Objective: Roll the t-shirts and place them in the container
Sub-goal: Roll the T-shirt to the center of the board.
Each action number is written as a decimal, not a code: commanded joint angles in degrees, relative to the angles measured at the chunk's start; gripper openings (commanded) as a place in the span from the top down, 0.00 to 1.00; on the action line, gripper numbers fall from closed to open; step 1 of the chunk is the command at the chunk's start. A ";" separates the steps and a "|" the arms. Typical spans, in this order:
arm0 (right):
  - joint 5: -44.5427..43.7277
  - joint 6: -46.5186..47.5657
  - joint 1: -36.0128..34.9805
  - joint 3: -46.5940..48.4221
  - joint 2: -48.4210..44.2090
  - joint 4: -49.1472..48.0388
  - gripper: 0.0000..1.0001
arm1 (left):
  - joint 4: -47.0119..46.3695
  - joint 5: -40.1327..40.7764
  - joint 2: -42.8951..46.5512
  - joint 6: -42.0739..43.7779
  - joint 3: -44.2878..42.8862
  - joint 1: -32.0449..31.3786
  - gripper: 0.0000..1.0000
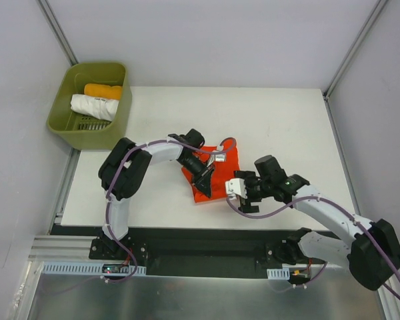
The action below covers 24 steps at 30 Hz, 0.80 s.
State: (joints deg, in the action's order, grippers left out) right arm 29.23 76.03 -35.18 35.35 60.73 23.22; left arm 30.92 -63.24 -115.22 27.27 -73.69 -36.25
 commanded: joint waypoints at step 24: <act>6.62 5.18 -2.27 14.03 20.56 22.63 0.89 | 8.63 -10.49 2.19 -10.29 3.82 7.16 1.00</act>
State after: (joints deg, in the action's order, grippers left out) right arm 28.05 78.96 -38.94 44.05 78.87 23.64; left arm 33.87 -70.06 -116.01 21.61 -71.22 -30.70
